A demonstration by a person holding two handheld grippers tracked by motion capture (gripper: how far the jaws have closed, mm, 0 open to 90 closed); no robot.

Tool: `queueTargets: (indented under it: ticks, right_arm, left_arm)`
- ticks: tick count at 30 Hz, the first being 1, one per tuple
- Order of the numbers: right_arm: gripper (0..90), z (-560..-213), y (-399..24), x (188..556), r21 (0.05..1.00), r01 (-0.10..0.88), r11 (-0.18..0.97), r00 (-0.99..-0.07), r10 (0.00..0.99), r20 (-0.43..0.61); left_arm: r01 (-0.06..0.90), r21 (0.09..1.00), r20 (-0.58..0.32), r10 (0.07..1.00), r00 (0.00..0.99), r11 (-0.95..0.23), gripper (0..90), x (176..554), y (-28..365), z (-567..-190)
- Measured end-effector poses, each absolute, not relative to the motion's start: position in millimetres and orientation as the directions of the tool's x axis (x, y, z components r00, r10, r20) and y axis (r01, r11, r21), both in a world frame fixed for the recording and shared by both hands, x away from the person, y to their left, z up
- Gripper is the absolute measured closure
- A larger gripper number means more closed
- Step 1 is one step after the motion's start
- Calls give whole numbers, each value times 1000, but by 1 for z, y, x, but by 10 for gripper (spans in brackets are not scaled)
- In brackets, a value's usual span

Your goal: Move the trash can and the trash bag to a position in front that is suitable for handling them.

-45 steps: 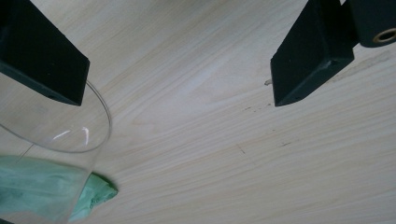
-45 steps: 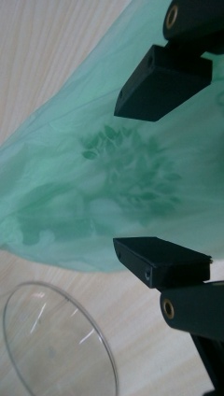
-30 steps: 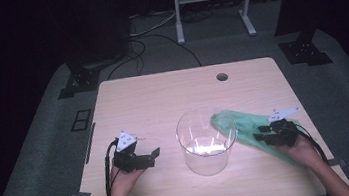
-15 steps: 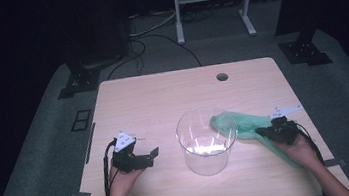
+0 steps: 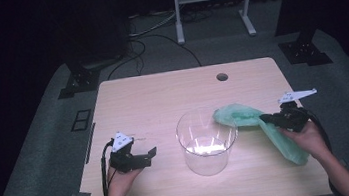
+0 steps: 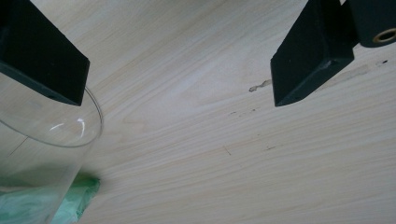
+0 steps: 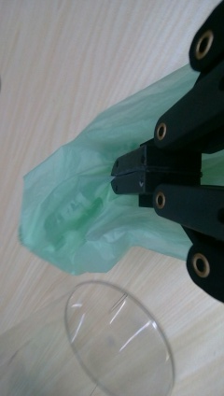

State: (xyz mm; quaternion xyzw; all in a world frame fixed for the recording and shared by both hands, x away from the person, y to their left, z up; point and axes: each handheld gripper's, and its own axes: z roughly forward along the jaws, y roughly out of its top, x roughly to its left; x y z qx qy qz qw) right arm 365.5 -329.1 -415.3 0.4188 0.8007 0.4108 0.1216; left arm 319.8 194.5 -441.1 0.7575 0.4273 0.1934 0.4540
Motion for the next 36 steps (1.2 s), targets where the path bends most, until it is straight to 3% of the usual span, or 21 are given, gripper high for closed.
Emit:
queueTargets:
  ticks: [8,20,36]
  right_arm:
    - [900,-375,-333,365,785,537,308,-636,759,137]
    - [900,-284,-323,355,854,417,311,-682,728,68]
    - [900,-224,-292,339,902,316,293,-776,628,68]
  left_arm:
    - [476,851,-98,823,560,-222,33,320,195,-442]
    - [477,851,-104,821,561,-218,33,320,195,-442]
    - [478,851,-106,822,560,-217,33,320,196,-442]
